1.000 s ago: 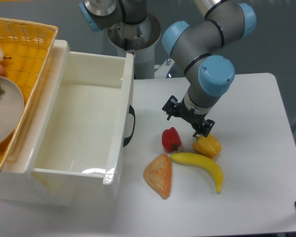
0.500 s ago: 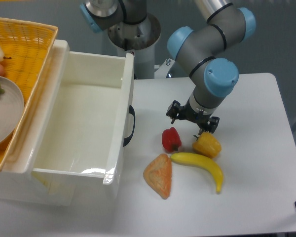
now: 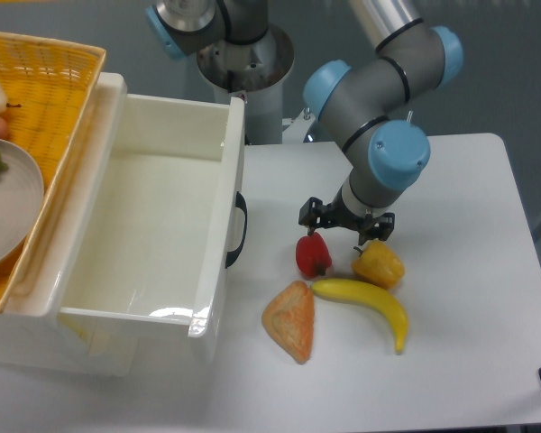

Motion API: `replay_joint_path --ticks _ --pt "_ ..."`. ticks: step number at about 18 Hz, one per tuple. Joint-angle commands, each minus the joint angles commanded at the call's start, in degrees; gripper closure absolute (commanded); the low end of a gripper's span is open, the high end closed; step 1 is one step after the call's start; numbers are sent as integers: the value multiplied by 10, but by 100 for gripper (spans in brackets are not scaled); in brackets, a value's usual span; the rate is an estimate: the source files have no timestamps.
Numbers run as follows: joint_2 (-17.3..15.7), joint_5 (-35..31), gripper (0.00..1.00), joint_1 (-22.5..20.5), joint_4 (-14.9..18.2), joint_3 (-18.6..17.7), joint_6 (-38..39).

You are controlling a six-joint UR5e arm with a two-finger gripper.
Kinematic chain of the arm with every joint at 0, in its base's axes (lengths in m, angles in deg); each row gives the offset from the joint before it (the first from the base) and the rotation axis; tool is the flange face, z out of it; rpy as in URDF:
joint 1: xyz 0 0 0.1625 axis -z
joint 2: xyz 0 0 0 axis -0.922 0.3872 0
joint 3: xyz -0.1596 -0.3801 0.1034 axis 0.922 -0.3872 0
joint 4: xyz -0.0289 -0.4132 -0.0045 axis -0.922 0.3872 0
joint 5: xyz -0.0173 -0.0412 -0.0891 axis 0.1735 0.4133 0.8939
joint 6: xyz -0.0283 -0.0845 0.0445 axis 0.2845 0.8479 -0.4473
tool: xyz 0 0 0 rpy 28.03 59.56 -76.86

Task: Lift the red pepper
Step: 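Move the open gripper over the red bell pepper, then lower the gripper down around the red bell pepper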

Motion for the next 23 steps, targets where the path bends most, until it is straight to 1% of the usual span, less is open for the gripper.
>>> replay_joint_path --ticks 2,14,16,18,20,23 --pt "7 -1 0 4 1 -1 -2" --pt "24 0 0 4 -9 -13 4" --pt "34 0 0 4 -12 -12 4" --pt "38 0 0 4 -14 -12 5" --pt "40 0 0 4 -19 -12 13" --pt "47 0 0 4 -37 -14 18"
